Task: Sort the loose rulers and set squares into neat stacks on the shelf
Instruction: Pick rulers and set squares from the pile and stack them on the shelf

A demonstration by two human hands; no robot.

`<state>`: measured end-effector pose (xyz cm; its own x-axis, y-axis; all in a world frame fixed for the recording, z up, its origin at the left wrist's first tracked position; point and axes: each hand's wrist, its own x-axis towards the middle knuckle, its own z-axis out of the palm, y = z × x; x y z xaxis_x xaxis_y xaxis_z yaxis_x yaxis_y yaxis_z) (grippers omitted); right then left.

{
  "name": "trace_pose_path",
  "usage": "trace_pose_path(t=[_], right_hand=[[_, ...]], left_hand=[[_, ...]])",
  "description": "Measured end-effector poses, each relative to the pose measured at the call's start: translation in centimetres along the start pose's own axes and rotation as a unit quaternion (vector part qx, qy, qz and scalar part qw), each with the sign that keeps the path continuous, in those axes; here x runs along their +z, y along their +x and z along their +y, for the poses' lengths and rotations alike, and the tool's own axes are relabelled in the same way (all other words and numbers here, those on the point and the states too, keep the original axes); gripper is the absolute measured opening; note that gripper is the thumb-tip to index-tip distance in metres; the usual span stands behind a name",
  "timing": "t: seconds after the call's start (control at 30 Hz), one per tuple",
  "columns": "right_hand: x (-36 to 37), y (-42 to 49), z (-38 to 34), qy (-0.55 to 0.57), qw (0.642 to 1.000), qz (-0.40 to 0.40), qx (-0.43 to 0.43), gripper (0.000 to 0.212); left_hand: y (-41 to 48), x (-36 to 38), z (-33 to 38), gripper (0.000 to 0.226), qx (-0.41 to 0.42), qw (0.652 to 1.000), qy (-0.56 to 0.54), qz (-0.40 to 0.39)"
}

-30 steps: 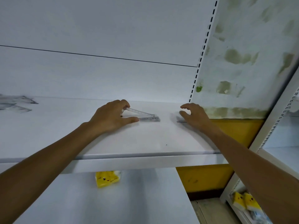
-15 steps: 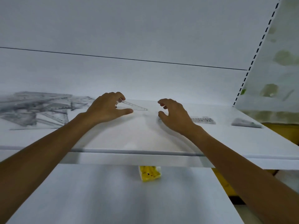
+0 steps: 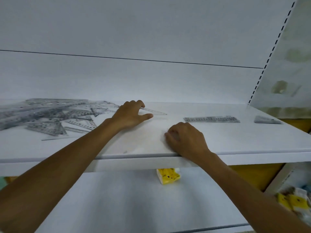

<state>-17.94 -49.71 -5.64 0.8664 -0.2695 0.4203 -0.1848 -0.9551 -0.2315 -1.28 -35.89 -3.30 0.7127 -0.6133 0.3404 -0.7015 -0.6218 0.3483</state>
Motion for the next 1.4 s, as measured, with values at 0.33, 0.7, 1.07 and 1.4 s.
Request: trace_pose_path(t=[0.33,0.7,1.07,1.4], right_hand=[[0.1,-1.2,-0.6,-0.023,1.0,0.013,-0.012,0.032],[0.3,-1.3,-0.5,-0.011,1.0,0.022,-0.019,0.033],[0.4,-1.3,-0.3,-0.007,0.999,0.036,-0.026,0.032],[0.0,0.4,-0.4,0.004,1.0,-0.029,0.002,0.031]], left_hand=[[2.1,3.2,1.3,0.052,-0.001,0.998,0.013,-0.053],[2.0,4.2,1.7,0.051,-0.011,0.998,0.015,-0.061],[1.7,3.9,1.6,0.052,-0.004,0.998,0.002,-0.064],[0.3,-1.6,-2.9,0.046,-0.014,1.0,-0.007,-0.015]])
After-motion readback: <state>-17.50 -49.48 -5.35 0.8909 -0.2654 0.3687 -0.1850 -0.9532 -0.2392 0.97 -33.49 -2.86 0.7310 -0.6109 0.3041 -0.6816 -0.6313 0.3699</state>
